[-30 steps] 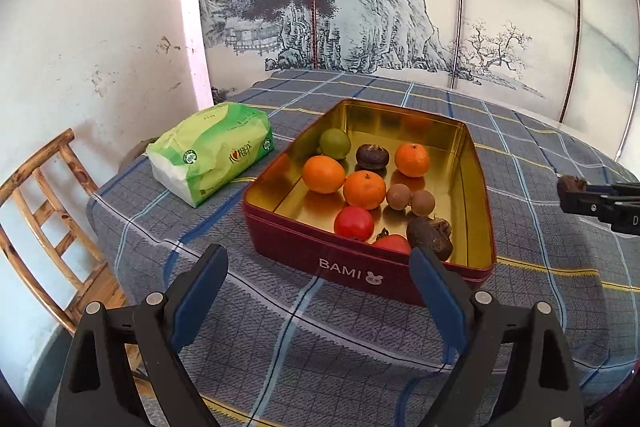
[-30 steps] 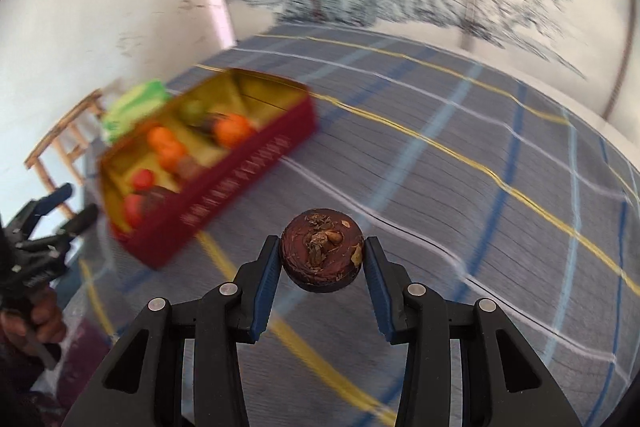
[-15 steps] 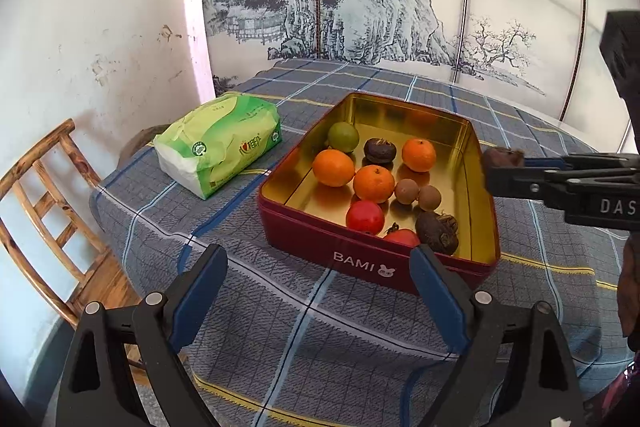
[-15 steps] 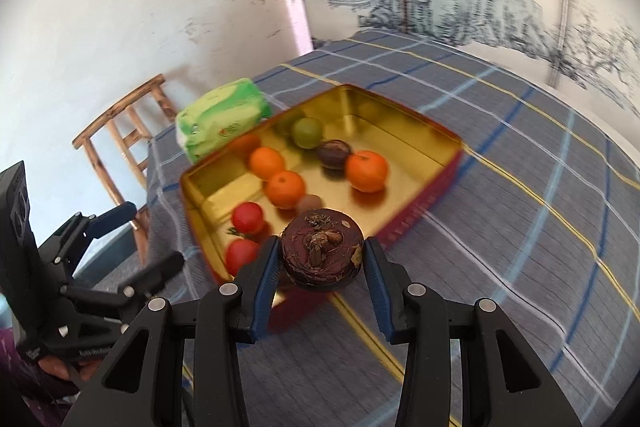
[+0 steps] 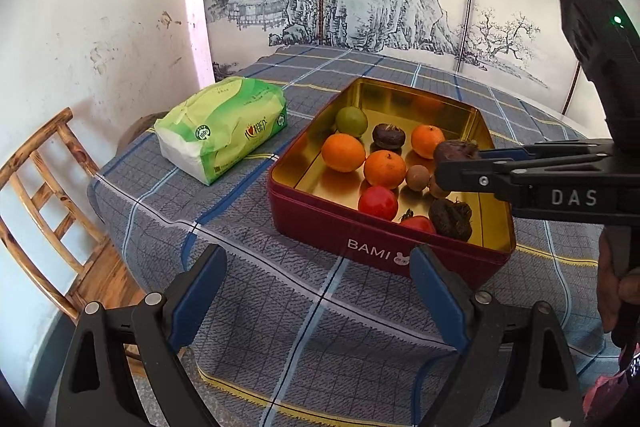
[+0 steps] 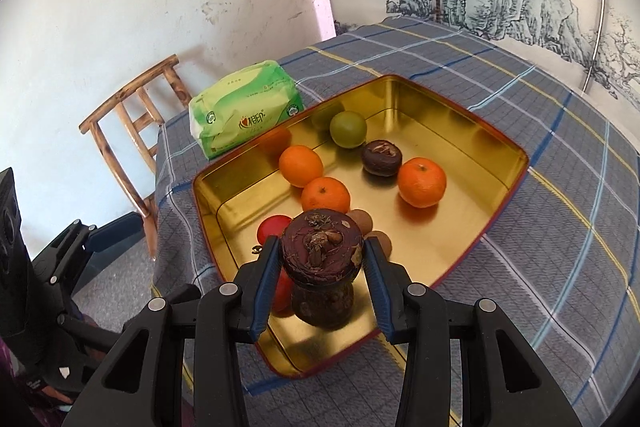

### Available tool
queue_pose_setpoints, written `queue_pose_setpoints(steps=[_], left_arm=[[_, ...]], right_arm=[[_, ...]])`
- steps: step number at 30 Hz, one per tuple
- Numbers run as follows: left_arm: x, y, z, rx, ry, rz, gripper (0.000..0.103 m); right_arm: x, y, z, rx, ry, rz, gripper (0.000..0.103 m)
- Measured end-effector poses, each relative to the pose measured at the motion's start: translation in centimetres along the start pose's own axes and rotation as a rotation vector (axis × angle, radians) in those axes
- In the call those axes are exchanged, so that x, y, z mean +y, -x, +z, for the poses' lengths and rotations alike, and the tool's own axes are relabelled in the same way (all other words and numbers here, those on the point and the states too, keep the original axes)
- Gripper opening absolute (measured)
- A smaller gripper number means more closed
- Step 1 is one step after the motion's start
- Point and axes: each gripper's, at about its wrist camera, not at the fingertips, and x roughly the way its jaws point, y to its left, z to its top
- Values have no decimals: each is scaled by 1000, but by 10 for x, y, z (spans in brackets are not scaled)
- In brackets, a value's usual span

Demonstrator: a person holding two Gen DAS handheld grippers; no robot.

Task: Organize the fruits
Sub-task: 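Lower the dark brown fruit into the tin and open the right tool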

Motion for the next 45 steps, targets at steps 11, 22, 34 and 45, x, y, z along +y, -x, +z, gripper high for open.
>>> queue_pose_setpoints(steps=[11, 22, 34, 45], left_arm=[[3, -5, -2, 24, -3, -9, 91], [6, -7, -3, 29, -3, -7, 91], [25, -10, -2, 42, 26, 24, 91], [37, -15, -5, 60, 49, 32, 91]], right_arm=[[6, -21, 6, 36, 15, -2, 43], [19, -31, 17, 46, 42, 14, 43], [42, -55, 33, 79, 96, 33, 43], [48, -71, 39, 109, 103, 36, 43]])
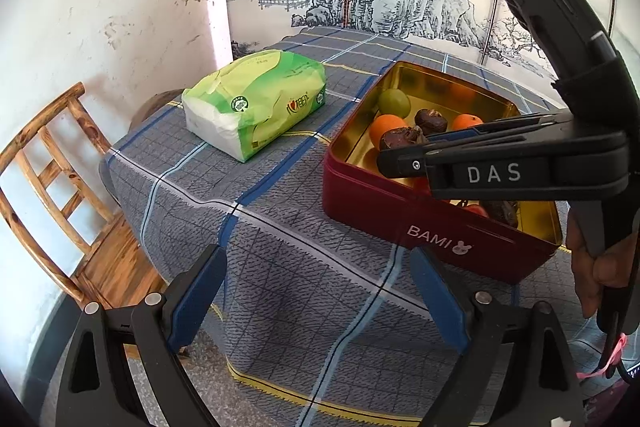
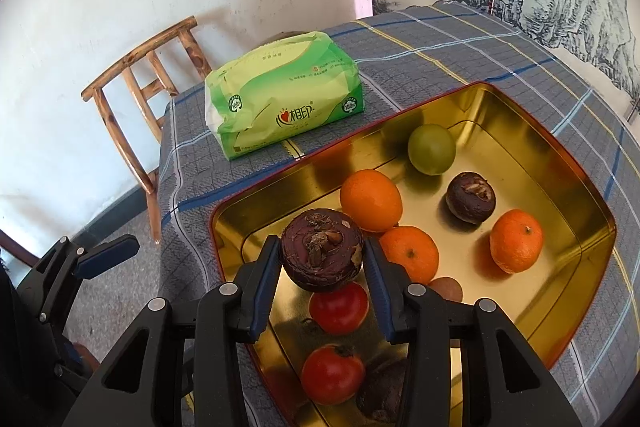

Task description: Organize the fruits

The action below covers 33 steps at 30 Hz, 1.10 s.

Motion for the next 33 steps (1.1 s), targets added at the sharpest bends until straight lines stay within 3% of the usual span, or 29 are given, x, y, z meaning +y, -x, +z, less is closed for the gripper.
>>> queue_pose_setpoints(steps=[19, 28, 33], left_arm=[[11, -8, -3, 21, 16, 10, 91], [13, -10, -3, 21, 14, 17, 91], [15, -9, -3, 27, 15, 26, 91]], right_arm=[[3, -14, 3, 16, -9, 0, 43], [3, -11, 5, -13, -30, 14, 44], [4, 8, -1, -82, -44, 20, 46]])
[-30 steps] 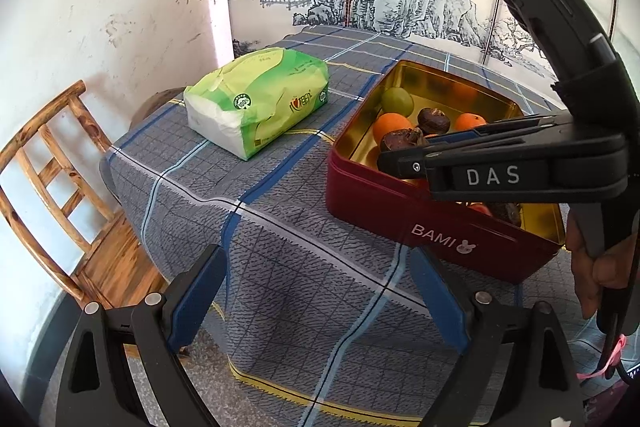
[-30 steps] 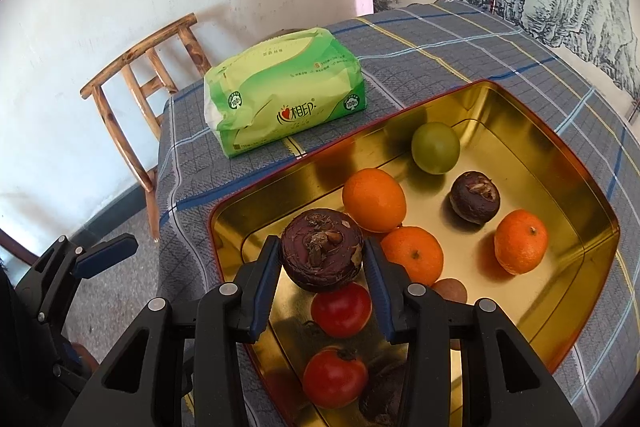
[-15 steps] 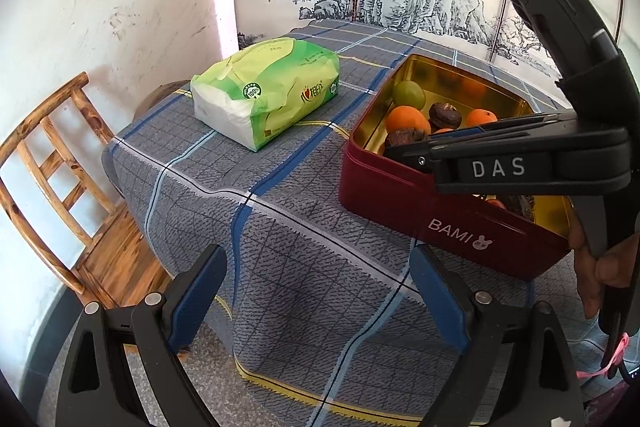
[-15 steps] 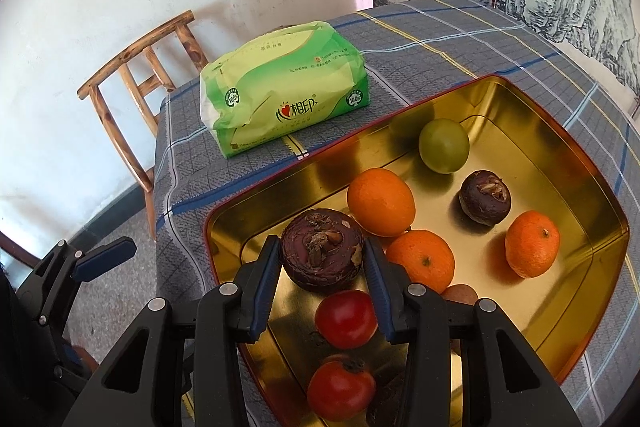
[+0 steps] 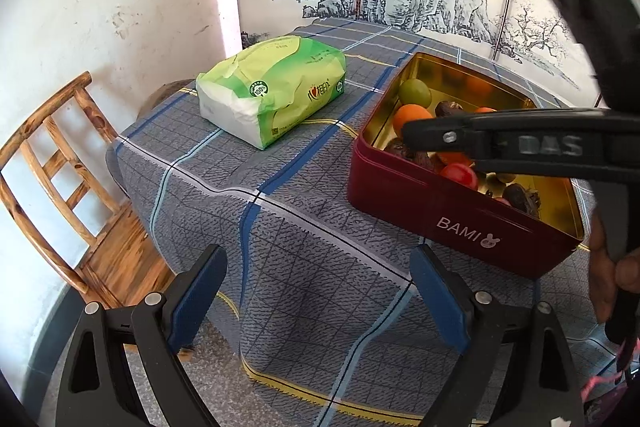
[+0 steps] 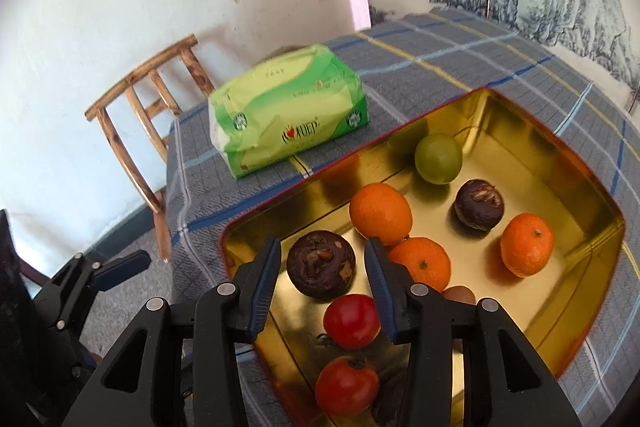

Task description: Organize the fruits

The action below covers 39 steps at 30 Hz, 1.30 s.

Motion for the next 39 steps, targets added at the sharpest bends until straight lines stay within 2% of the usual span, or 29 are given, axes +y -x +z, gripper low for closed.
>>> queue_pose_setpoints(steps=[5, 8, 17, 20, 22, 28, 36, 39], left_arm=[[0, 3, 1, -2, 0, 3, 91], [-4, 8, 2, -20, -12, 11, 91], [-23, 40, 15, -137, -63, -4, 92], [-30, 57, 24, -185, -82, -14, 100], [-36, 69, 32, -221, -86, -26, 101], [-49, 108, 54, -353, -106, 2, 103], [-60, 142, 68, -421, -98, -66, 103], [-67, 149, 69, -434, -115, -61, 103]], right_arm=[[9, 33, -9, -111, 34, -32, 62], [16, 55, -18, -180, 72, -80, 71], [25, 115, -56, -335, 108, -213, 81], [23, 138, -66, -388, 101, -245, 88], [20, 151, -71, -412, 96, -264, 90], [4, 189, -80, -477, 32, -294, 91], [-7, 222, -90, -544, -15, -334, 95], [-7, 229, -93, -560, -24, -344, 96]])
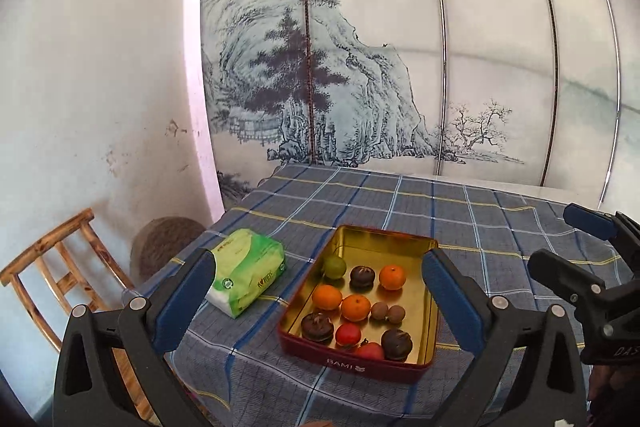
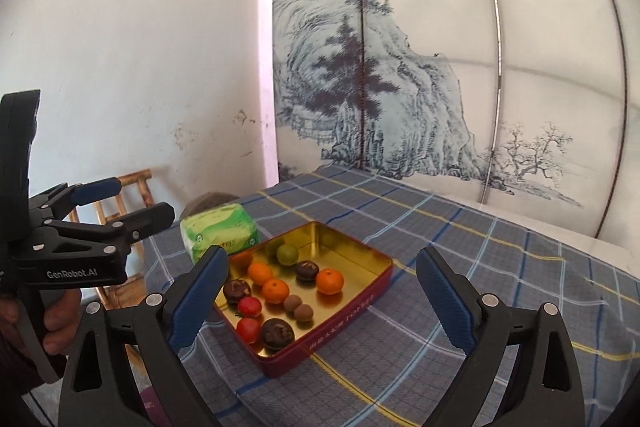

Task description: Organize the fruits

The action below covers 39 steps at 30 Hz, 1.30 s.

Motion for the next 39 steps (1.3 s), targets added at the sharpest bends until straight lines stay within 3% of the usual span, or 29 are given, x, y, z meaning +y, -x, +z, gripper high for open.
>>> queue_pose_setpoints(steps=[7, 19, 28, 39], left_arm=[[-15, 12, 9, -26, -32, 0, 103], [-17, 26, 11, -38, 6, -3, 103], [-24, 32, 7, -60, -4, 40, 103], [-22, 33, 4, -48, 7, 44, 103]], right_arm=[[-1, 15, 7, -39, 5, -26, 99], [3, 37, 9, -72, -4, -58, 102], [6, 45, 4, -99, -56, -110, 103], [17, 53, 6, -134, -13, -149, 103]])
